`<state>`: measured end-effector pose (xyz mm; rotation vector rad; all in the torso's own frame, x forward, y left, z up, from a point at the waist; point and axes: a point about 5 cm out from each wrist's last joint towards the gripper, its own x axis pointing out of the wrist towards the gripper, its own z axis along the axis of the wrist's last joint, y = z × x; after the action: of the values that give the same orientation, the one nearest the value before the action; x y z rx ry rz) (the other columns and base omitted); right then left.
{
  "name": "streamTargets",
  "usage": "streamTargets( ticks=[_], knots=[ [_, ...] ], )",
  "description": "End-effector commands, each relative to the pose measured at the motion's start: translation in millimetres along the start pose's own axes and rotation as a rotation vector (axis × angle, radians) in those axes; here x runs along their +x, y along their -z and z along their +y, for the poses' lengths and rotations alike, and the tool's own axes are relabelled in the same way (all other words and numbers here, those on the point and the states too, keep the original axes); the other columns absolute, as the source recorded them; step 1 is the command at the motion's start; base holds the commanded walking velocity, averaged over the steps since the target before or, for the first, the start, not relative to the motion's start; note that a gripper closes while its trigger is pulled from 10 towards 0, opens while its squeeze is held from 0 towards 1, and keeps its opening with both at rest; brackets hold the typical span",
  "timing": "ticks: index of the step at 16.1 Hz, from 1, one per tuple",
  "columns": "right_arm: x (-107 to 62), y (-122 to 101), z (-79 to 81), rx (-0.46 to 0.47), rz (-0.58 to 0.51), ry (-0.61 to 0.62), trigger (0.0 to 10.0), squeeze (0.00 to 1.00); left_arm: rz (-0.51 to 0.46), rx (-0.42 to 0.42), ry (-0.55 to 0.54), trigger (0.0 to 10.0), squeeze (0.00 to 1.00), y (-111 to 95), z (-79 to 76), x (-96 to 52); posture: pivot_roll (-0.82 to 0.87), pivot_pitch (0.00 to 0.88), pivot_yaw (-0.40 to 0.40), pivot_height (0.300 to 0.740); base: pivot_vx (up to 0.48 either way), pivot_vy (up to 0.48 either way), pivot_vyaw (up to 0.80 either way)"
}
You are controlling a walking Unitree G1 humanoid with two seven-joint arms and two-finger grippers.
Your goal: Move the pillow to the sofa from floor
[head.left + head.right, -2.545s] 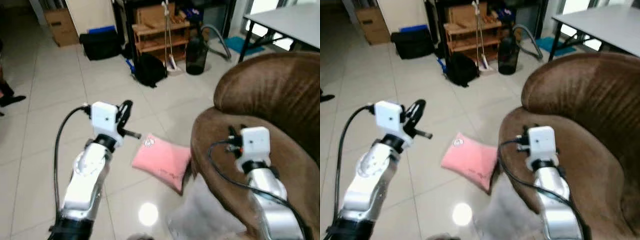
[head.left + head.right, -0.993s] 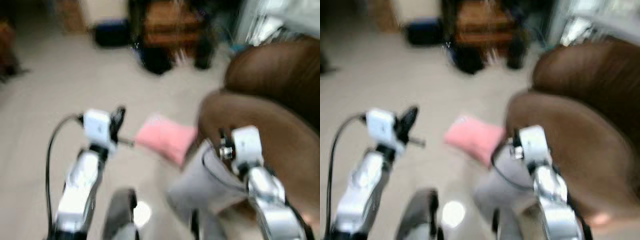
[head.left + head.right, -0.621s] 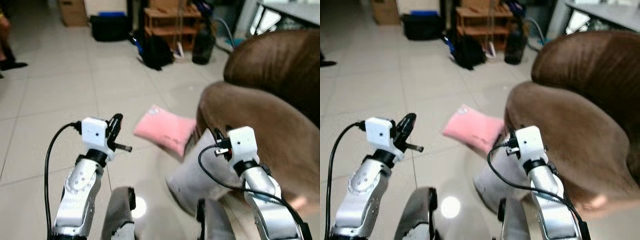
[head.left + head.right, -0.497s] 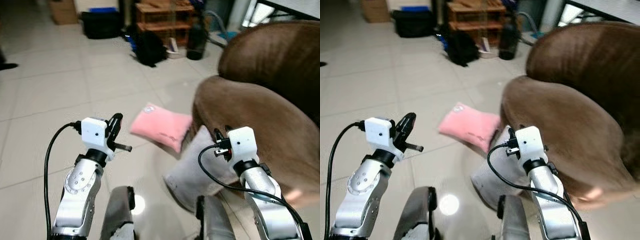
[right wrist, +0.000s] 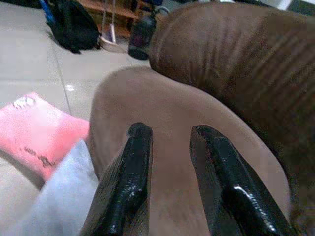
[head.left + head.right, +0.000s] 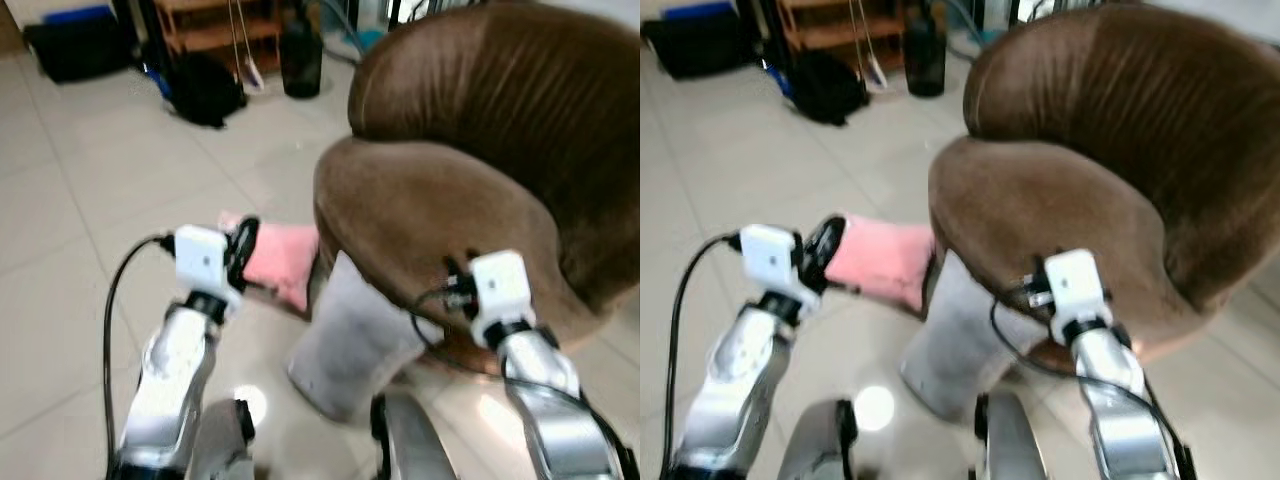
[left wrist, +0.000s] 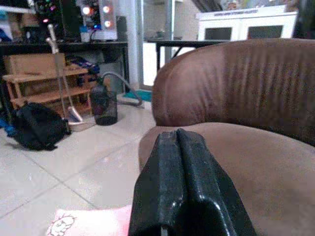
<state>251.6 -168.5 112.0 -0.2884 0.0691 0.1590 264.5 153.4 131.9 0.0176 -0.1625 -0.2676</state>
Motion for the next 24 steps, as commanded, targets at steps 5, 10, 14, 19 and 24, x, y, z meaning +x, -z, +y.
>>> streamTargets(
  ticks=[5, 10, 14, 19, 24],
  knots=[
    [2.8, -2.8, 8.0, -0.012, -0.009, -0.046, 10.0, 0.00, 0.009, 0.010, -0.021, 10.0, 0.00, 0.0, 5.9, -4.2, -0.09, 0.000, -0.016, 0.585, 0.050, 0.000, 0.00],
    [5.2, 0.2, 12.2, 0.001, -0.001, -0.074, 10.0, 0.00, 0.017, 0.018, -0.011, 10.0, 0.00, 1.7, 6.6, -4.7, -0.09, 0.000, -0.014, 0.565, 0.000, 0.000, 0.00],
    [10.4, 0.3, 16.0, -0.017, -0.003, -0.099, 10.0, 0.00, 0.020, 0.019, -0.009, 10.0, 0.00, 3.1, 6.8, -5.4, -0.09, 0.000, -0.018, 0.530, 0.000, 0.000, 0.00],
    [20.1, -0.2, 23.9, -0.029, 0.000, -0.136, 10.0, 0.00, 0.029, 0.010, -0.020, 10.0, 0.00, 5.8, 7.9, -9.4, -0.09, 0.000, -0.019, 0.506, 0.000, 0.000, 0.00],
    [51.9, 24.4, 30.0, 0.086, 0.139, -0.108, 10.0, 1.00, 0.100, 0.074, -0.014, 10.0, 0.00, 19.6, 10.5, -18.1, -0.06, 0.039, -0.033, 0.506, 0.000, 0.000, 0.00]
  ],
)
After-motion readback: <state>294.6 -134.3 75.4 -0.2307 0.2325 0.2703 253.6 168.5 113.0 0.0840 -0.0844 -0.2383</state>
